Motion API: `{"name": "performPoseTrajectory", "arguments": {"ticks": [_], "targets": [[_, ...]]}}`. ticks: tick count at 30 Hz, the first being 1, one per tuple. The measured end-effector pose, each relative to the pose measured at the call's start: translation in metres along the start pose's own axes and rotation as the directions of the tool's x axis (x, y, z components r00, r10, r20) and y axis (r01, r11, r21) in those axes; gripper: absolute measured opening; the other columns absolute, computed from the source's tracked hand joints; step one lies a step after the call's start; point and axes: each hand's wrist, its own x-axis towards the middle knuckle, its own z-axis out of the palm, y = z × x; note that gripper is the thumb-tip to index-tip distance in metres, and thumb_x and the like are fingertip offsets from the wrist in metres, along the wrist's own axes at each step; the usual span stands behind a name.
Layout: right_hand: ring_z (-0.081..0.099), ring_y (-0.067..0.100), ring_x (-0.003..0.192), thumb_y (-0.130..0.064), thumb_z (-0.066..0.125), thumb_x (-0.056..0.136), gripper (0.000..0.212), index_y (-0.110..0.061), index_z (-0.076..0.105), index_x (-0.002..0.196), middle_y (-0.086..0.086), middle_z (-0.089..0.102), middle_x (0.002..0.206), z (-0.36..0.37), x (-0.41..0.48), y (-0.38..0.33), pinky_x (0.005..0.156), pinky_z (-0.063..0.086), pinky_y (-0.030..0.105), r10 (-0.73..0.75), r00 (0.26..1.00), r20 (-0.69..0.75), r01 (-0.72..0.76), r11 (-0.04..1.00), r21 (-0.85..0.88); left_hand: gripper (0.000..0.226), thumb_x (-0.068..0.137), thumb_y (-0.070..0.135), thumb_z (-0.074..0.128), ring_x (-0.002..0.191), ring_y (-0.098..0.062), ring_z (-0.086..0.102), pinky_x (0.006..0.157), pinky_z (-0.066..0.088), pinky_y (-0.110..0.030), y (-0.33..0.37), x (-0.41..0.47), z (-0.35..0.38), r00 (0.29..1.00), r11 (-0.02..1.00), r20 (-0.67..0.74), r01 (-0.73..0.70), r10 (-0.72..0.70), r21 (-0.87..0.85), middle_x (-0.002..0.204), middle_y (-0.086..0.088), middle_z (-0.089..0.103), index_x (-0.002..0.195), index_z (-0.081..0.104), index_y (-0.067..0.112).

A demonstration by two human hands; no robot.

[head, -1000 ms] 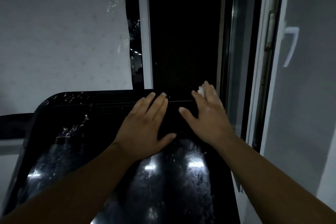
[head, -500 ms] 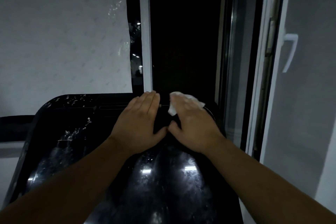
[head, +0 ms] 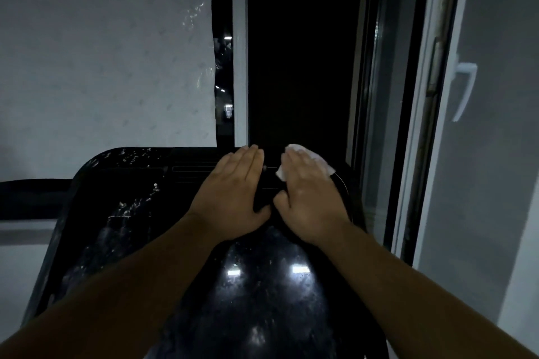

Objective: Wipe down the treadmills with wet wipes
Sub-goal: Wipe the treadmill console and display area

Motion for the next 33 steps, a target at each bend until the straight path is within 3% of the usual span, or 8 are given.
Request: {"name": "performPoseTrajectory", "arguments": {"ticks": [5, 10, 13, 17, 21, 26, 29, 33], "targets": [[0.0, 0.022, 0.156, -0.038, 0.036, 0.094, 0.076, -0.001, 0.018, 0.158, 0.014, 0.007, 0.167, 0.015, -0.053, 0.018, 0.126, 0.014, 0.044, -0.066, 0.997, 0.049, 0.074, 0.983, -0.169, 0.09, 0.091, 0.059, 0.042, 0.153, -0.03, 0.021, 0.125, 0.016, -0.044, 0.011, -0.016, 0.004, 0.998, 1.0, -0.059, 0.029, -0.029, -0.006, 0.164, -0.019, 0.023, 0.157, 0.026, 0.0], [-0.002, 0.02, 0.156, -0.045, 0.027, 0.101, 0.072, -0.005, 0.013, 0.159, 0.011, 0.006, 0.168, 0.032, -0.076, -0.005, 0.127, 0.008, 0.042, -0.001, 0.997, 0.071, 0.004, 0.999, -0.043, 0.069, 0.103, 0.043, 0.033, 0.154, -0.029, 0.019, 0.124, 0.013, -0.04, 0.043, -0.052, 0.03, 0.993, 0.99, -0.105, 0.046, -0.061, -0.136, 0.166, -0.017, 0.019, 0.157, 0.028, 0.001], [0.007, 0.022, 0.156, -0.044, 0.032, 0.101, 0.07, -0.006, 0.02, 0.159, 0.012, 0.014, 0.167, 0.026, -0.099, 0.003, 0.126, 0.009, 0.037, -0.02, 0.998, 0.057, 0.026, 0.993, -0.112, 0.065, 0.105, 0.041, 0.029, 0.153, -0.028, 0.023, 0.124, 0.015, -0.041, 0.046, -0.065, 0.038, 0.996, 0.994, -0.084, 0.01, -0.019, -0.107, 0.166, -0.015, 0.022, 0.156, 0.03, 0.001], [0.006, 0.027, 0.155, -0.047, 0.022, 0.099, 0.075, 0.0, 0.023, 0.157, 0.019, 0.016, 0.165, 0.025, -0.075, -0.007, 0.126, 0.011, 0.042, 0.202, 0.979, -0.012, -0.202, 0.975, -0.087, 0.063, 0.105, 0.04, 0.028, 0.154, -0.025, 0.021, 0.124, 0.014, -0.042, 0.045, -0.066, 0.038, 0.998, 0.998, -0.063, 0.0, -0.004, -0.064, 0.165, -0.013, 0.024, 0.156, 0.032, 0.003], [0.007, 0.023, 0.156, -0.044, 0.03, 0.102, 0.067, -0.007, 0.026, 0.158, 0.013, 0.019, 0.166, 0.034, -0.099, -0.024, 0.126, 0.014, 0.043, 0.037, 0.999, 0.036, -0.035, 0.998, -0.053, 0.062, 0.105, 0.038, 0.027, 0.153, -0.025, 0.022, 0.123, 0.016, -0.043, 0.044, -0.066, 0.039, 0.998, 0.999, -0.06, -0.011, 0.009, -0.044, 0.165, -0.013, 0.026, 0.155, 0.034, 0.003], [0.0, 0.024, 0.156, -0.05, 0.019, 0.1, 0.074, -0.007, 0.017, 0.16, 0.013, 0.01, 0.167, 0.03, -0.086, -0.011, 0.126, 0.011, 0.047, 0.275, 0.961, -0.033, -0.277, 0.957, -0.087, 0.064, 0.105, 0.042, 0.023, 0.155, -0.023, 0.016, 0.124, 0.017, -0.044, 0.045, -0.067, 0.039, 0.999, 0.999, -0.033, 0.005, -0.006, -0.048, 0.166, -0.012, 0.021, 0.157, 0.03, 0.004], [-0.011, 0.02, 0.155, -0.055, 0.014, 0.1, 0.076, -0.011, 0.008, 0.161, 0.009, -0.001, 0.169, 0.032, -0.092, -0.025, 0.126, 0.0, 0.044, 0.195, 0.979, 0.055, -0.19, 0.979, -0.076, 0.063, 0.105, 0.04, 0.024, 0.154, -0.024, 0.019, 0.124, 0.016, -0.043, 0.044, -0.067, 0.04, 0.999, 0.999, -0.053, -0.003, 0.001, -0.039, 0.166, -0.013, 0.023, 0.156, 0.033, 0.003], [-0.002, 0.019, 0.156, -0.049, 0.023, 0.104, 0.069, -0.01, 0.014, 0.161, 0.01, 0.011, 0.168, 0.027, -0.131, -0.015, 0.127, 0.01, 0.042, 0.174, 0.984, 0.036, -0.168, 0.975, -0.143, 0.064, 0.105, 0.041, 0.024, 0.155, -0.023, 0.017, 0.125, 0.015, -0.043, 0.045, -0.067, 0.04, 0.999, 0.999, -0.048, 0.008, -0.01, -0.044, 0.167, -0.011, 0.021, 0.157, 0.029, 0.004]]}}
